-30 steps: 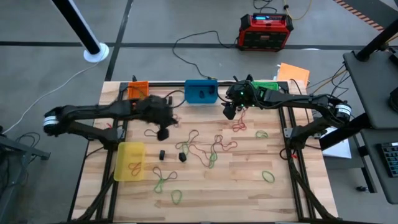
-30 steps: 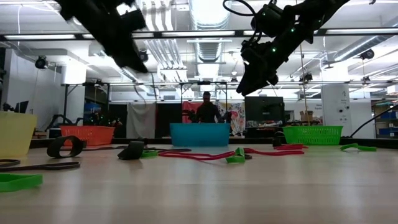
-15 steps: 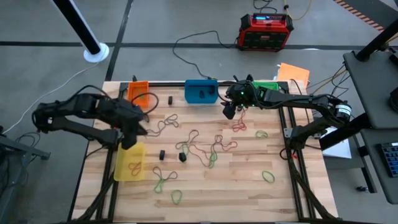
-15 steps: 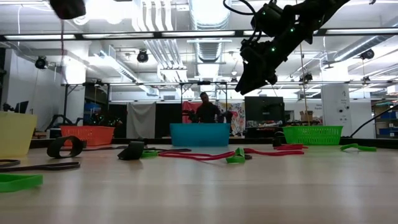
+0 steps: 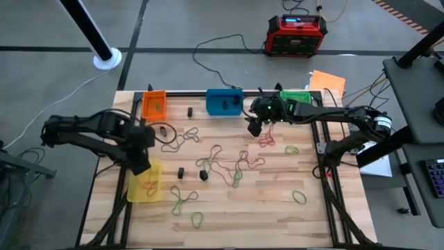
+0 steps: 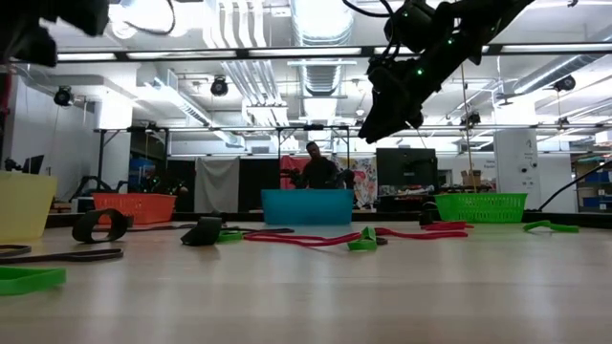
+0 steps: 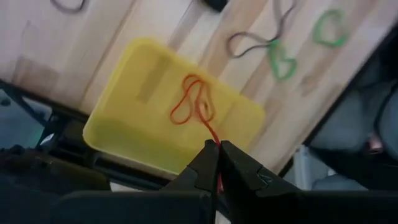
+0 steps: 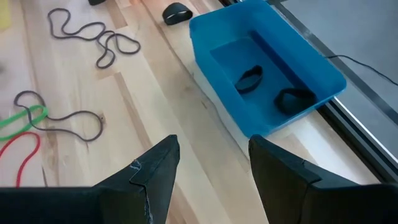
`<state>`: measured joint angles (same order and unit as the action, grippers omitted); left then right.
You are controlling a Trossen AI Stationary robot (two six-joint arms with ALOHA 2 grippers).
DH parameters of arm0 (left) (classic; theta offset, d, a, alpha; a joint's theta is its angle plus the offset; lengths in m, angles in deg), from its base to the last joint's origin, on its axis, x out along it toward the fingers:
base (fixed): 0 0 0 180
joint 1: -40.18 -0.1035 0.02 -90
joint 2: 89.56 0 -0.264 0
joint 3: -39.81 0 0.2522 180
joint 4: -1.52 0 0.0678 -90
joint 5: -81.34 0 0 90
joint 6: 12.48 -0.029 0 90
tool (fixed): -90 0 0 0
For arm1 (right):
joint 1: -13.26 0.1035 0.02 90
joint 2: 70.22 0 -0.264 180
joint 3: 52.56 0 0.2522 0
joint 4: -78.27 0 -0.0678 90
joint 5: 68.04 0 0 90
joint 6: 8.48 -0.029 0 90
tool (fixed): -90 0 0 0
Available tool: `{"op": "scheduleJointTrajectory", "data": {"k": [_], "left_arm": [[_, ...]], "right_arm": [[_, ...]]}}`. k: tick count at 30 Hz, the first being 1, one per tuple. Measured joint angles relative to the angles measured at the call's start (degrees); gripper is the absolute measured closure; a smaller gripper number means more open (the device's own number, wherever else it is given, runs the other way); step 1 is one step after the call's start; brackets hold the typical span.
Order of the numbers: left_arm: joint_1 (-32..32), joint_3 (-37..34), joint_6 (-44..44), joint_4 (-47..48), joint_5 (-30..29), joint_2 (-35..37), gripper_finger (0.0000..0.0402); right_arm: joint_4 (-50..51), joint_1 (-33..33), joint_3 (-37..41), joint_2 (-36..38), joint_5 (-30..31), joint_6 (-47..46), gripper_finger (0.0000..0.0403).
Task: Sort rubber bands into baskets
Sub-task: Put the red rubber band into the yellow bin, then put the green rubber band into the orange bin
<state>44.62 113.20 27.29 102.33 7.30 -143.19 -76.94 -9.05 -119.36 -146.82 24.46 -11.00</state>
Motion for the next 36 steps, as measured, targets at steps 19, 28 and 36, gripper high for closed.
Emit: {"op": "scheduleJointTrajectory", "data": {"k": [19,28,36], "left_arm": [[-0.04,-9.4,1.71,-2.64,-5.74,-0.67,0.029],[-0.04,-4.78,-8.73,-22.91,-14.78,-0.78,0.026],[-0.16,-7.33,-32.91,-46.07,-26.41,-2.66,0.026]], "right_arm": [[-0.11,0.31,0.02,0.0,0.02,-0.5,0.0213],[1.1,1.98,0.02,0.0,-3.34,-0.64,0.0213],[8.18,8.26,0.02,0.0,-5.94,-2.43,0.0213]]}}
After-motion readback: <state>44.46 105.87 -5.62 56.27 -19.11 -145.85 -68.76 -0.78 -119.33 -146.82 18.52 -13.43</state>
